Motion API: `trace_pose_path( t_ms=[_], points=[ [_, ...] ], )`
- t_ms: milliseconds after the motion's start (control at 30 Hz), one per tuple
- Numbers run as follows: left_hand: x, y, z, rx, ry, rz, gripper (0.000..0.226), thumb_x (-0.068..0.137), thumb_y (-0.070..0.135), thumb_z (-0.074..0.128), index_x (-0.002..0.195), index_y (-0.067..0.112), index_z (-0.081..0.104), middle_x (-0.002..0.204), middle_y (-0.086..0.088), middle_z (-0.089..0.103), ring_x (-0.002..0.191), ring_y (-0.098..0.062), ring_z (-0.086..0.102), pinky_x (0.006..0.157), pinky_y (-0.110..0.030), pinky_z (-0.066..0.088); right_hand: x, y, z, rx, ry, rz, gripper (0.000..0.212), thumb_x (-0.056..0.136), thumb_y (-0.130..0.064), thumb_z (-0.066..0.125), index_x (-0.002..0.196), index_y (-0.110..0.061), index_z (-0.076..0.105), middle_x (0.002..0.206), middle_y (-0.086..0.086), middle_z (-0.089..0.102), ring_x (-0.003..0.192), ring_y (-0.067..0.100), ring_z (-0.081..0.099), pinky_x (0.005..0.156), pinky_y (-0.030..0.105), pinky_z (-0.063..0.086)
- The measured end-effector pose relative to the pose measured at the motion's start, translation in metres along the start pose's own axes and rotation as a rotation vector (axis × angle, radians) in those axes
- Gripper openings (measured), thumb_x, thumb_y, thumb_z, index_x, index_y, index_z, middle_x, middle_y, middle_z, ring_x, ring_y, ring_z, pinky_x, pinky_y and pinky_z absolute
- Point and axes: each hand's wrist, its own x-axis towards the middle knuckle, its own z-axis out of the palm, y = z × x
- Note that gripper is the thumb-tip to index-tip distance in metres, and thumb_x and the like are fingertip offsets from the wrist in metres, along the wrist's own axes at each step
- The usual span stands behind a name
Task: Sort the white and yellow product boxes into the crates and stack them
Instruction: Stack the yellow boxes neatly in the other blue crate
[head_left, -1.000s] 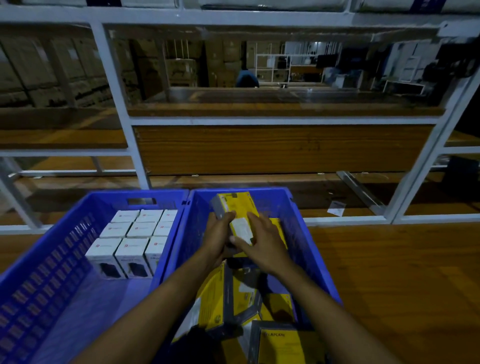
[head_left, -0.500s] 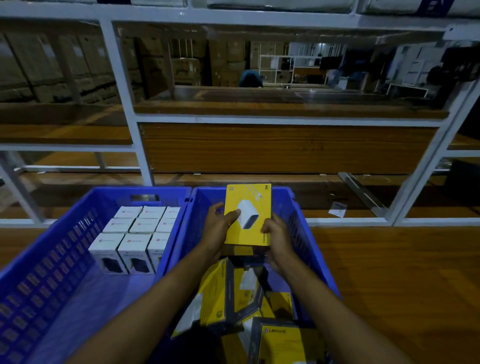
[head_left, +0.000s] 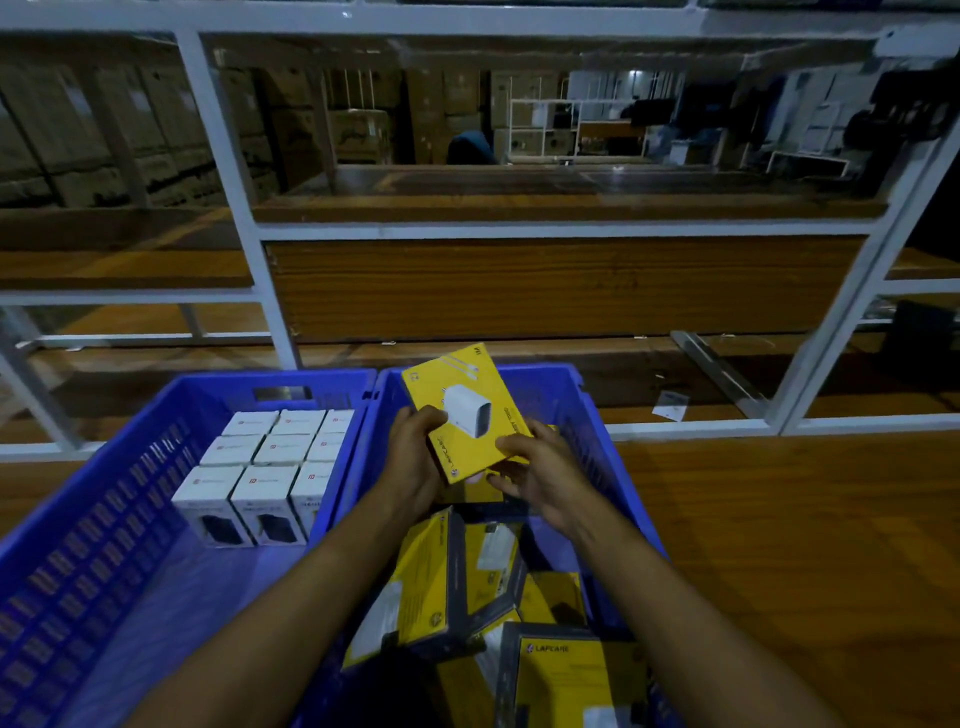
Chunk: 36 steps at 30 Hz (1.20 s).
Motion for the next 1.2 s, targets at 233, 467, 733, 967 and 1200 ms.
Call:
trace_pose_path(
  t_ms=[233,467,733,967,1200],
  points=[
    [0.004,0.005,-0.002,-0.137,-0.012,-0.062,0.048,0.096,0.027,0.058,0.140,0.008,0.048,0.135,-0.018,0.058,0.116,-0.040,0.057,0.085,-0.055,0.051,0.001,-0.020,-0.021,0.117,0.212,-0.158,0.018,0.095,-0.025,0.064,0.109,-0.015,0.069,0.095,0.008,0.073,0.090,0.028,0.068,0.068,0.035,0.055],
    [-0.001,0.008,-0.002,0.175,-0.209,-0.189,0.051,0.080,0.041,0.073,0.116,0.007,0.064,0.127,-0.023,0.061,0.115,-0.039,0.060,0.101,-0.055,0.048,0.002,-0.024,-0.035,-0.062,0.275,-0.262,0.024,0.078,-0.039,0.080,0.092,-0.021,0.076,0.099,0.006,0.075,0.096,0.028,0.070,0.084,0.047,0.058],
    [0.004,0.001,-0.001,0.029,-0.039,-0.185,0.036,0.096,0.026,0.060,0.126,0.005,0.060,0.120,-0.020,0.068,0.111,-0.039,0.064,0.095,-0.054,0.052,0.007,-0.019,-0.029,0.035,0.161,-0.129,0.042,0.093,-0.056,0.056,0.115,-0.023,0.068,0.103,0.006,0.074,0.086,0.024,0.072,0.062,0.032,0.055],
    [0.021,-0.022,-0.012,-0.073,0.182,-0.073,0.075,0.065,0.027,0.086,0.124,-0.008,0.055,0.117,-0.029,0.065,0.104,-0.046,0.066,0.084,-0.065,0.053,0.003,-0.002,-0.003,-0.114,-0.182,0.048,0.054,0.089,-0.043,0.068,0.136,-0.027,0.047,0.121,0.005,0.071,0.102,0.038,0.070,0.083,0.054,0.058],
    [-0.013,-0.003,0.010,0.174,0.104,0.132,0.047,0.084,0.012,0.075,0.125,0.018,0.053,0.102,-0.011,0.068,0.081,-0.024,0.068,0.057,-0.030,0.053,0.007,0.002,-0.005,-0.066,-0.036,-0.053,0.040,0.102,-0.032,0.053,0.141,-0.023,0.047,0.137,0.014,0.059,0.071,0.030,0.072,0.050,0.027,0.050]
  ],
)
